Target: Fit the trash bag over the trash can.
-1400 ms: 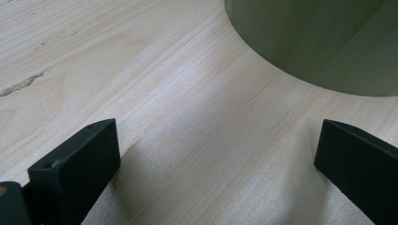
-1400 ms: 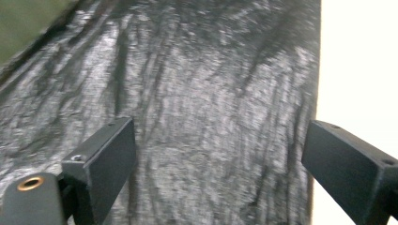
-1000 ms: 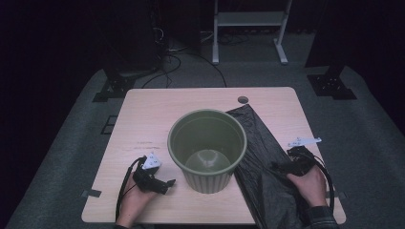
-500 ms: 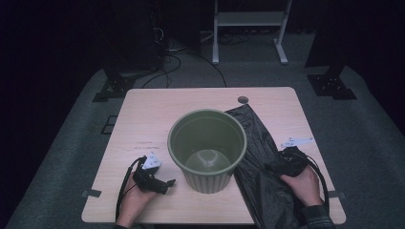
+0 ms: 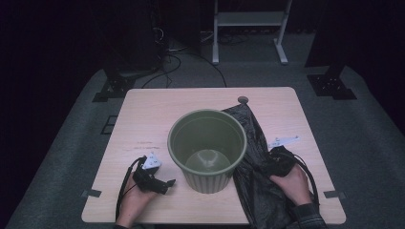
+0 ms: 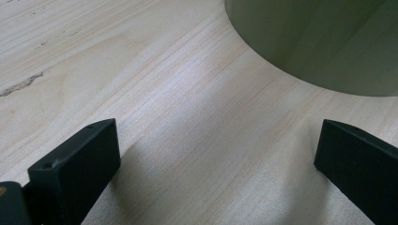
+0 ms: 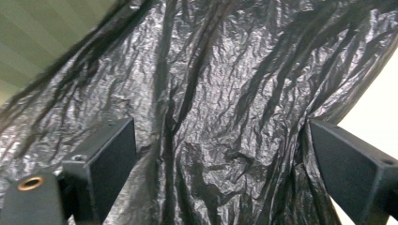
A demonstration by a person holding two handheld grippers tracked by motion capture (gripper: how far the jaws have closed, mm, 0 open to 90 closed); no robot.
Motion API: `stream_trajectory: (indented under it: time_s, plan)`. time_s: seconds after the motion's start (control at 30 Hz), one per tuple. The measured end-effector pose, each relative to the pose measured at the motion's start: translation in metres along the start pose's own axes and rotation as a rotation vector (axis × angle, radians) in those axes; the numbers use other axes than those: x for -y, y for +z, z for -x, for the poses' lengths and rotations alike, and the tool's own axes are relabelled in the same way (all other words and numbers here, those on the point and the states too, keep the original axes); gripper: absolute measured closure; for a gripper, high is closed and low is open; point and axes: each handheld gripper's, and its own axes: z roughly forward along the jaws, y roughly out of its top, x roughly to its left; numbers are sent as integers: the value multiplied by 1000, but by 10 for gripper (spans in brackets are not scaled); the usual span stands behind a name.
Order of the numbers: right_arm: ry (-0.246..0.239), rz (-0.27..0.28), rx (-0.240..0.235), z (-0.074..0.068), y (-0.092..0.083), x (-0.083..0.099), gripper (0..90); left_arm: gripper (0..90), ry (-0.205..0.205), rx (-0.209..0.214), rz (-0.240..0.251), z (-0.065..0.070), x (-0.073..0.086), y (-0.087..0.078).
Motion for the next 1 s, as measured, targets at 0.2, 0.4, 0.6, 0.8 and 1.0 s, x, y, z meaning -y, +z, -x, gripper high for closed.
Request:
stream_trajectory:
  time_s: [0.2, 0.4, 0.6, 0.8, 1.0]
  plan:
    - [-10, 7, -33, -11, 10, -8, 97, 0, 1, 0, 0, 0, 0, 0]
    - [-25, 15, -51, -21, 20, -15, 97, 0, 1, 0, 0, 0, 0, 0]
    - [-37, 24, -58, -30, 28, -21, 97, 0, 1, 0, 0, 0, 0, 0]
    - [-57, 30, -35, -37, 33, -23, 100, 0, 1, 0, 0, 0, 0, 0]
    - [-89, 24, 11, -43, 36, -24, 115, 0, 1, 0, 0, 0, 0, 0]
